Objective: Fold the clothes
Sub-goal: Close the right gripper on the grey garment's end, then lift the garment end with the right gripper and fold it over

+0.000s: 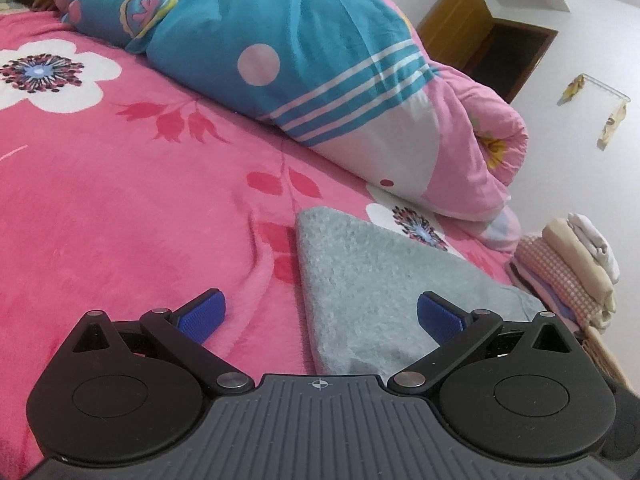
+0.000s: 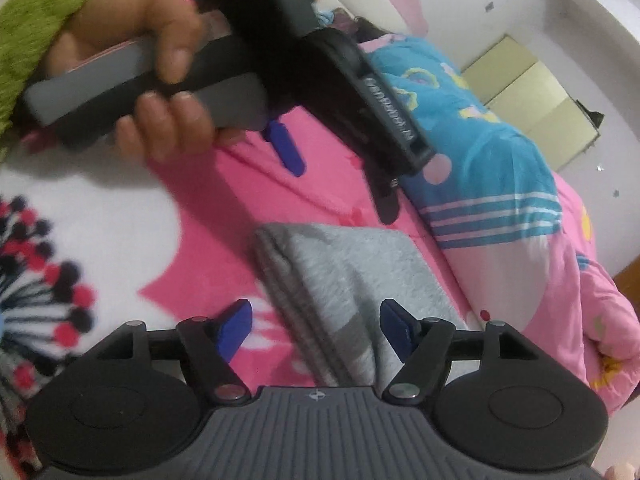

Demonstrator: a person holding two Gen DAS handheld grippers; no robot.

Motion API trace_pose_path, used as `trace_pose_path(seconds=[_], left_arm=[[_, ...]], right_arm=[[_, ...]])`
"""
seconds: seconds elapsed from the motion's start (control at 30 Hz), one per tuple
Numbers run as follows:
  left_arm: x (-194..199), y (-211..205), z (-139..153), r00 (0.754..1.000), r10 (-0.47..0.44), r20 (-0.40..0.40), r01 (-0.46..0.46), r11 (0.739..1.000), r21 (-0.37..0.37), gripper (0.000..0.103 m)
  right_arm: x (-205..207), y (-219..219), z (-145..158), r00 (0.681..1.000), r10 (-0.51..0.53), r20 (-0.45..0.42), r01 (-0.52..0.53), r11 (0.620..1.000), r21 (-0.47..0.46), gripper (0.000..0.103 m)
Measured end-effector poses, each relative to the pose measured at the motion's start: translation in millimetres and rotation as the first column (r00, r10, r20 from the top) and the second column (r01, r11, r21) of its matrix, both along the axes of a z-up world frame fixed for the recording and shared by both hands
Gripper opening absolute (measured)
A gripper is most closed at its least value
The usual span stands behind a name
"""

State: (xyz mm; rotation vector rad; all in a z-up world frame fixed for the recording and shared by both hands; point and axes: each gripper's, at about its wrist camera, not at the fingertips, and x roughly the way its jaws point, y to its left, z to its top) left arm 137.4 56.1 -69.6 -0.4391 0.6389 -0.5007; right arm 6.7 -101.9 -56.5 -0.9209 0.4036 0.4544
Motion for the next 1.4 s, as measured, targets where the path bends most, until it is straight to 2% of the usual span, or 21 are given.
trace_pose_path(seconds=[0.2,0.33,0.4,0.47,0.57,0.67,0.83,0.97,1.17,1.2,1.27,1.33,1.4], left_arm=[[2,1,-3,1.0,0.005,-0.016,-0.005,1.0,-0.009,0.103],[3,4,-6,1.0,-0.002,-0.028,0.001,0.999,-0.033,0.103],[4,6,-7,0.999,-0.015,-0.037,0.013,0.998,-0.061,0.103],[5,8,-9,0.999,-0.023,-0.049,0.019,0.996,-0.088,0.103],[8,11,-10,0.997,-0.035,-0.066,0.026,0.991,-0.13,0.103],[17,10,-12,0.995,-0.036,-0.091,0.02,0.984,-0.177,0.102],[43,4,-12,0.986,-0.019,-0.164,-0.017,0.977,-0.212,0.096],[67,-9,-8,0.971,0.012,-0.238,-0.05,0.986,-0.156,0.081],[88,-28,2,0.954,0.027,-0.3,-0.044,0.998,-0.052,0.074],[90,-29,4,0.95,0.027,-0.311,-0.047,0.997,-0.055,0.073],[94,-32,5,0.934,0.004,-0.358,-0.042,0.994,-0.097,0.053],[99,-35,4,0.908,-0.04,-0.418,-0.032,0.986,-0.165,0.053],[99,-45,10,0.91,-0.042,-0.412,-0.023,0.988,-0.151,0.054]], right_arm=[[19,2,-6,1.0,-0.007,-0.027,0.006,1.0,-0.022,0.07],[25,1,-11,0.999,-0.028,-0.039,0.028,0.999,0.019,0.054],[24,3,-14,0.999,-0.039,-0.017,0.039,0.999,0.027,0.047],[22,4,-17,0.998,-0.056,0.011,0.055,0.998,0.035,0.031],[19,0,-20,0.994,-0.091,0.064,0.086,0.994,0.069,0.019],[16,-5,-17,0.988,-0.116,0.102,0.102,0.986,0.134,0.017],[15,-13,-10,0.987,-0.122,0.103,0.099,0.974,0.205,0.017],[16,-21,0,0.987,-0.129,0.092,0.1,0.959,0.265,0.017],[13,-37,22,0.984,-0.156,0.084,0.113,0.917,0.382,0.016],[16,-42,26,0.984,-0.163,0.077,0.117,0.904,0.41,0.016],[20,-50,33,0.983,-0.17,0.07,0.121,0.885,0.45,0.016],[20,-56,38,0.981,-0.18,0.073,0.124,0.869,0.478,0.016],[17,-62,41,0.98,-0.186,0.074,0.125,0.855,0.503,0.016]])
